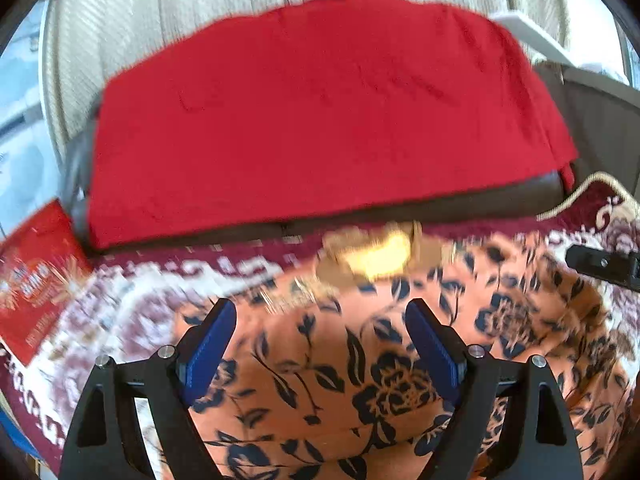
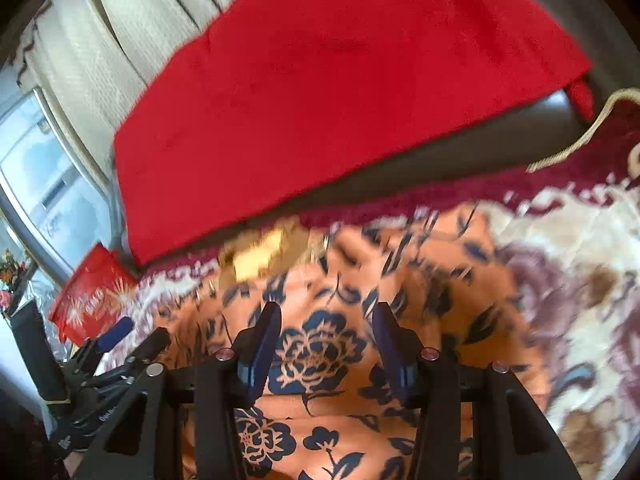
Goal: Fold small clothes
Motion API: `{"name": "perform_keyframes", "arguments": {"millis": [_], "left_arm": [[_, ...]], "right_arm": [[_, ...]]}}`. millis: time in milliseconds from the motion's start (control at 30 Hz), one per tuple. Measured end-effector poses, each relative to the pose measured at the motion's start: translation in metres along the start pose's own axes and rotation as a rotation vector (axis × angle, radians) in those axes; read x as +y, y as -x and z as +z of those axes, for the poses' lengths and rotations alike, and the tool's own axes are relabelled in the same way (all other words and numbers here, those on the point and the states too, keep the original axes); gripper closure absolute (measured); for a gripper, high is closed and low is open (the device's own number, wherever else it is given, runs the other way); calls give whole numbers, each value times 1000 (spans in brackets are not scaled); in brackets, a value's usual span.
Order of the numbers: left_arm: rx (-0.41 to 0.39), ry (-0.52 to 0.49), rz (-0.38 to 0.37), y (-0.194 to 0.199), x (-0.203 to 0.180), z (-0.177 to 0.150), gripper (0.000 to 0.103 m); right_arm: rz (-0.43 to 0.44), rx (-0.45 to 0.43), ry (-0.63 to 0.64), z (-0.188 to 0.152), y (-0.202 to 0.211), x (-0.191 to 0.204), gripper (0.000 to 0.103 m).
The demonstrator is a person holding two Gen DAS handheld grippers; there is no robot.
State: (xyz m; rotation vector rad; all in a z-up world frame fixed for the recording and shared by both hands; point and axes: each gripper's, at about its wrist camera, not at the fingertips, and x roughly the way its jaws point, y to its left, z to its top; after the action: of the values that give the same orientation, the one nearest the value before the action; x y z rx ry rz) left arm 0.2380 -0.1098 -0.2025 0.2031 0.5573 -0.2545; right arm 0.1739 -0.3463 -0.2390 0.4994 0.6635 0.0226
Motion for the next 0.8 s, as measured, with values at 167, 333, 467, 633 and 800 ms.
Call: {"name": "perform_keyframes", "arguments": {"millis": [167, 333, 467, 633, 800], "left_arm": [[-54, 11, 26, 26, 6, 11, 16], [-95, 31, 66, 49, 14, 15, 16], [-139, 38, 109, 62, 24, 18, 16], [-174, 86, 161, 73, 49, 22, 16], [-165, 136, 191, 73, 75, 22, 16]], "right_arm": [[12, -71, 2, 3, 31, -2, 52], [23, -92, 26, 3, 51, 1, 52], [47, -110, 46, 1, 55, 7, 52], [74, -114, 52, 2, 55, 12, 51], [91, -109, 65, 1, 50, 22, 51]]}}
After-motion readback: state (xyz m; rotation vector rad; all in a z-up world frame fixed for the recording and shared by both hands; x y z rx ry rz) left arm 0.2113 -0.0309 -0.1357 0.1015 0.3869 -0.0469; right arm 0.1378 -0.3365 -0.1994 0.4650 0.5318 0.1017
